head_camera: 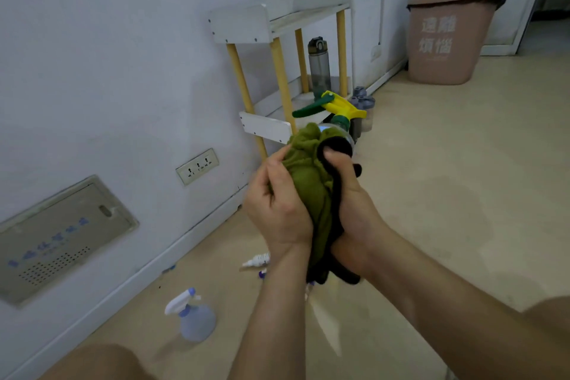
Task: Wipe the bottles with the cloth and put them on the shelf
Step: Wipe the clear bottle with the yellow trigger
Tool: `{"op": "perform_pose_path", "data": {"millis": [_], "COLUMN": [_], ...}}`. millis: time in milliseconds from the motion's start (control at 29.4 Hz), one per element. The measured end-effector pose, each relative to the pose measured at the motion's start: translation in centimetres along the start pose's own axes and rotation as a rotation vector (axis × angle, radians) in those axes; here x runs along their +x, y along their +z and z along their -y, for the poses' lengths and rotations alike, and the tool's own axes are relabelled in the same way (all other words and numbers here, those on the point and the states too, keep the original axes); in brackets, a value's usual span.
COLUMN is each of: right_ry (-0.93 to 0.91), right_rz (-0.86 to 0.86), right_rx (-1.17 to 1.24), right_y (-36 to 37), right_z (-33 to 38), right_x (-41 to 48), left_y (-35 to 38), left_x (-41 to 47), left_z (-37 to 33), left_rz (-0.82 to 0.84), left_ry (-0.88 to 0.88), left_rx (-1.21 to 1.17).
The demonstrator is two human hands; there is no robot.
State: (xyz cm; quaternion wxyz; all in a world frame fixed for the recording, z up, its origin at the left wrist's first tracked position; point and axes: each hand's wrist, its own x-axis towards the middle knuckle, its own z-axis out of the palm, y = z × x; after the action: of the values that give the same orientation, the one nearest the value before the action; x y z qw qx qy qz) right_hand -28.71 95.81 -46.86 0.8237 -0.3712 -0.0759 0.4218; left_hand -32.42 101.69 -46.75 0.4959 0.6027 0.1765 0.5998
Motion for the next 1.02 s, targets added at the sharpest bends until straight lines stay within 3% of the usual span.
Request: {"op": "perform_pose_path", "data": {"millis": [68,136,170,238,272,306,374,442,511,579,613,715,783,851,919,953,1021], "right_ry": [0.004,-0.115,-0.224,-0.424,-0.500,-0.525,-0.517,-0.430,-0.456,-0.608,-0.598,-0.424,-0.117,0.013,-0.005,-0.009,-0.071], "right_rz": [0.012,-0.038,-0.058,-0.009,0.013,0.011,-0.032,-0.095,-0.082,-0.056,-0.048,-0.102,-0.104,-0.152,-0.106,-0.105,-0.174], "right_rx": [-0.028,-0.082,-0.235,-0.896,-1.222,-1.448,-1.532,-1.302,-1.010,-0.919,-0.874,-0.468,-0.193,-0.165,-0.069,-0.034,0.004], "right_y": [0.0,-0.4,-0.9,-0.5,-0.5,-0.7,-1.0,-1.6,-1.0,0.6,1.0,-1.2,-1.8,-0.1,0.3,0.4,-0.2], "right_z": [-0.9,-0.7,-0.2,0.1,-0.1,-0.5,0.1,1.5,2.0,0.5,-0.2,0.6,1.6,2.2,2.0,1.7,1.3], "right_x": [-0.1,0.1,0.0,-0.3,-0.8,-1.1,-0.4,0.5,-0.1,-0.6,-1.0,-1.4,-0.3,0.7,0.0,0.1,0.2], "left_y": [-0.4,-2.0,-2.5,-3.8,-3.8,-3.8,-3.7,-4.6,-4.8,-3.2,-2.4,-1.3,-1.6,-1.2,-0.3,0.0,0.1], "left_x": [0.8,2.1,2.8,4.7,5.3,5.7,6.8,7.8,7.4,5.5,3.9,0.6,1.3,3.1,4.4,4.3,3.1], "left_z": [0.8,0.9,0.6,-0.7,-1.0,-1.2,-0.9,-0.5,-0.4,-1.3,-1.7,-3.0,-4.1,-5.5,-5.6,-5.1,-4.0], "left_rz": [-0.044,0.027,0.156,0.513,0.578,0.548,0.288,0.056,-0.026,0.022,0.047,0.232,0.297,0.255,0.230,0.251,0.282], "left_ry": [0.038,-0.165,-0.301,-0.520,-0.583,-0.617,-0.522,-0.325,-0.293,-0.284,-0.264,-0.163,-0.088,0.130,0.333,0.339,0.153], "left_rx": [0.126,0.085,0.046,0.107,0.155,0.146,0.161,0.213,0.116,-0.016,-0.041,0.013,-0.029,-0.116,-0.082,-0.045,-0.050]}}
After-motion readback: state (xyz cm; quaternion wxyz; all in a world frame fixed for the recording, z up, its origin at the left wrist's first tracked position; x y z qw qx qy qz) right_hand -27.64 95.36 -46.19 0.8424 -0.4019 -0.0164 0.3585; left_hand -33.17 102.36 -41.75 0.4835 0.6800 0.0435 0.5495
